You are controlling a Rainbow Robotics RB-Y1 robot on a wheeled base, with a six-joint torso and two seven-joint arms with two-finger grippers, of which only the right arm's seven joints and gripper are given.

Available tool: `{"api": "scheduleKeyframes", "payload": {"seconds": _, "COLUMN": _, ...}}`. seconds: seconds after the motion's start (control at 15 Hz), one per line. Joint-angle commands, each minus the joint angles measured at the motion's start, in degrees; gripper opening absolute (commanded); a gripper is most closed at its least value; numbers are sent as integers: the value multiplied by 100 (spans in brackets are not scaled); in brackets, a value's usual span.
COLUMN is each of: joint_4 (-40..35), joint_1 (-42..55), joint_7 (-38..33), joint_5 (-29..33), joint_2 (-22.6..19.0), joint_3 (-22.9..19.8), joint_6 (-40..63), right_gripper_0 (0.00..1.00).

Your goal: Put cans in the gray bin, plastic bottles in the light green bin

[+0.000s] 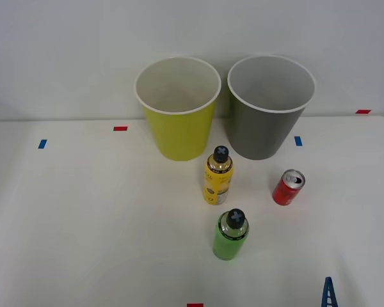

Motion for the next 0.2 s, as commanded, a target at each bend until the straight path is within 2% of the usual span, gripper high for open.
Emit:
{"api": "scheduleKeyframes", "payload": {"seconds": 0.07, "joint_4": 0, "joint_1": 0, "joint_7": 0, "joint_5": 0, "joint_2": 0, "joint_3": 0, "joint_6": 0, "right_gripper_0": 100}}
{"api": "scheduleKeyframes", "payload": {"seconds": 0.2, "joint_4": 0, "joint_1": 0, "joint_7": 0, "joint_5": 0, "joint_2": 0, "joint_3": 0, "joint_6": 0, "right_gripper_0": 100}}
